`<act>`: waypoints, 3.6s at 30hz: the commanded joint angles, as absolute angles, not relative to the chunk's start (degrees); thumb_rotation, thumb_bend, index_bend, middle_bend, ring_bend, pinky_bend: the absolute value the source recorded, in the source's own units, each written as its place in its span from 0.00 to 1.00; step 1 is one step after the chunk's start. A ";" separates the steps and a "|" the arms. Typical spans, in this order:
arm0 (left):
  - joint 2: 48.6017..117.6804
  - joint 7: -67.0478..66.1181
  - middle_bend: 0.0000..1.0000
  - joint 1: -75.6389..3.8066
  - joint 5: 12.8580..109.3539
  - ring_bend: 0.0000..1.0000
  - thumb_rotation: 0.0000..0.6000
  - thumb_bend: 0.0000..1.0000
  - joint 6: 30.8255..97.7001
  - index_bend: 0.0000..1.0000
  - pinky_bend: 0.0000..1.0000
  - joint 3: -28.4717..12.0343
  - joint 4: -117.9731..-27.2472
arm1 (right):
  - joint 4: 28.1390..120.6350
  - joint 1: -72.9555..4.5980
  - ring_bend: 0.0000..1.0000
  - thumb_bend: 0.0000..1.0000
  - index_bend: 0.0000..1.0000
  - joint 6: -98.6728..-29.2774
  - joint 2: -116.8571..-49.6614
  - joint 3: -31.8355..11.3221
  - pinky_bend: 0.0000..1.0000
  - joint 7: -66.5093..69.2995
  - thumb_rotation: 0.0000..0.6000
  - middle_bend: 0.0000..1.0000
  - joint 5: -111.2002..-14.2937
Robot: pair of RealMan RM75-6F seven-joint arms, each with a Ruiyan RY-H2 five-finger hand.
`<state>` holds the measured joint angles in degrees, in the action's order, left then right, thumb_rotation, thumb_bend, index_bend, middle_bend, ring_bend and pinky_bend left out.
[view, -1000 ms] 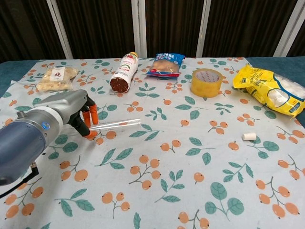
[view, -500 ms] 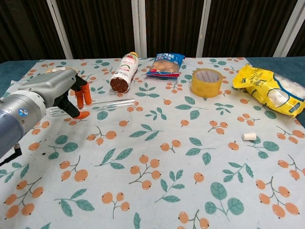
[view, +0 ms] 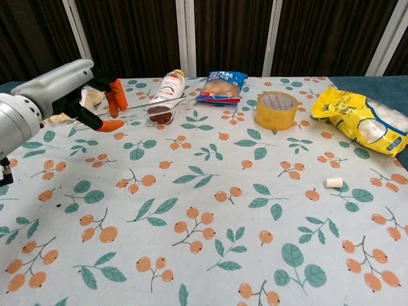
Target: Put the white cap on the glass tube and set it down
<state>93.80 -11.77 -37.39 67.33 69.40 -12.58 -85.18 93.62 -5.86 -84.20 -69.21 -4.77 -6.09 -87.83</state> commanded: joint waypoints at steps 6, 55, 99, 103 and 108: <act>88.74 1.30 0.69 -37.15 74.17 0.19 1.00 0.84 67.02 0.70 0.00 -12.93 -82.42 | 95.42 -11.61 0.00 0.21 0.16 -77.25 -72.58 -8.41 0.00 -13.11 1.00 0.03 -82.89; 83.96 9.24 0.69 -37.35 77.53 0.19 1.00 0.84 66.77 0.70 0.00 -13.97 -83.26 | 81.21 -26.32 0.00 0.32 0.46 -63.41 -92.09 -9.03 0.00 -29.04 1.00 0.11 -63.36; 83.63 9.43 0.69 -37.05 77.19 0.19 1.00 0.84 67.02 0.70 0.00 -14.01 -82.88 | 77.14 -28.36 0.00 0.35 0.54 -62.88 -94.90 -8.54 0.00 -28.87 1.00 0.14 -62.89; 83.57 9.48 0.69 -37.02 77.12 0.19 1.00 0.84 67.00 0.70 0.00 -14.04 -82.95 | 77.17 -28.41 0.00 0.38 0.58 -62.81 -94.93 -8.47 0.00 -29.05 1.00 0.15 -62.72; 83.56 9.47 0.69 -36.98 77.21 0.19 1.00 0.84 67.03 0.70 0.00 -13.95 -83.07 | 77.33 -28.25 0.01 0.41 0.65 -63.14 -94.94 -8.27 0.00 -29.11 1.00 0.18 -62.77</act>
<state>83.56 9.47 -36.98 77.21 67.02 -13.95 -83.07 77.30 -28.27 -63.09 -94.94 -8.29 -29.12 -62.73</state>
